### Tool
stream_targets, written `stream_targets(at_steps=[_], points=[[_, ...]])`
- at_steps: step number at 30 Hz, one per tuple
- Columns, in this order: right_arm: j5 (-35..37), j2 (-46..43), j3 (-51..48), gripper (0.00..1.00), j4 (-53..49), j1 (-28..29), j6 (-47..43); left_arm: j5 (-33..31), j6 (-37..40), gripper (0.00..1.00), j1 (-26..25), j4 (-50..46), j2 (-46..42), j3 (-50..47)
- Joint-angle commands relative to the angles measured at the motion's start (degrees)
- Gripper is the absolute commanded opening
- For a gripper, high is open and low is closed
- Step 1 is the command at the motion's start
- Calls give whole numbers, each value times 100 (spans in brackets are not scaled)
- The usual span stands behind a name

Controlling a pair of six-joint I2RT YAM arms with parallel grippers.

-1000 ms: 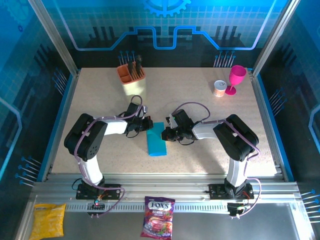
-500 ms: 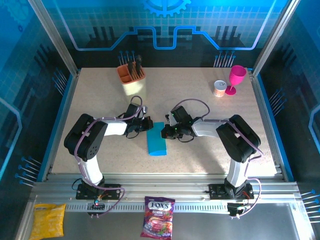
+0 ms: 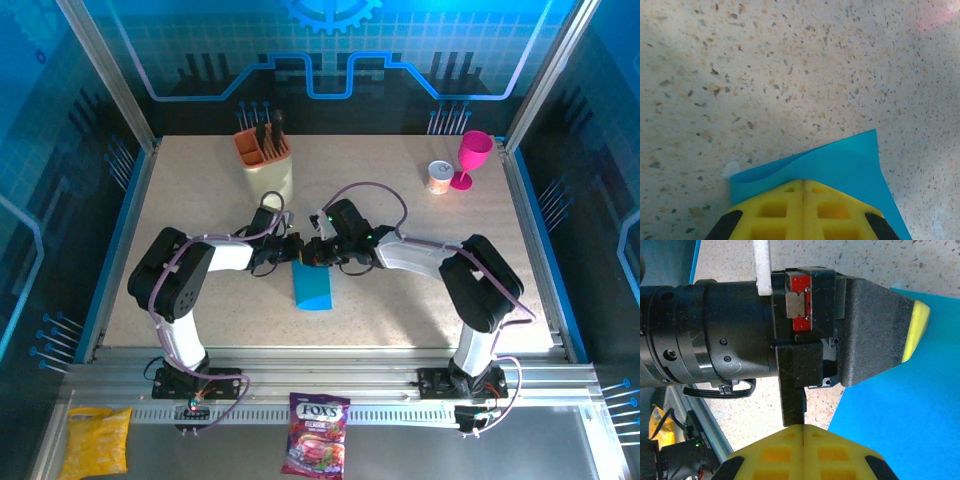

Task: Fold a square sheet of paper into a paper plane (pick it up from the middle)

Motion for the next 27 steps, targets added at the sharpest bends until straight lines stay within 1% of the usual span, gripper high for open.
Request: stream_targets(at_steps=[1,5,8,12,18,22,27], points=[[-151,362,-15,0,255,349,273,-145,49,0,-8,-420,224,-139],[-191,546,-147,0,561,524,472,-143,53,0,-4,-425,229,-143],[-79,560,-344,0,784,639,596,-139,73,0,-4,-433,224,-141],[3,630,-474,0,1006,680,690,-130,68,0,-3,-416,239,-147],[49,770,-286,0,844,689,580,-113,56,0,-4,-388,274,-147],[179,933,-76,0,485,747,382,-97,54,0,-8,-387,288,-148],[323,1148,-154,0,256,846,208,-90,48,0,-5,-384,283,-141]])
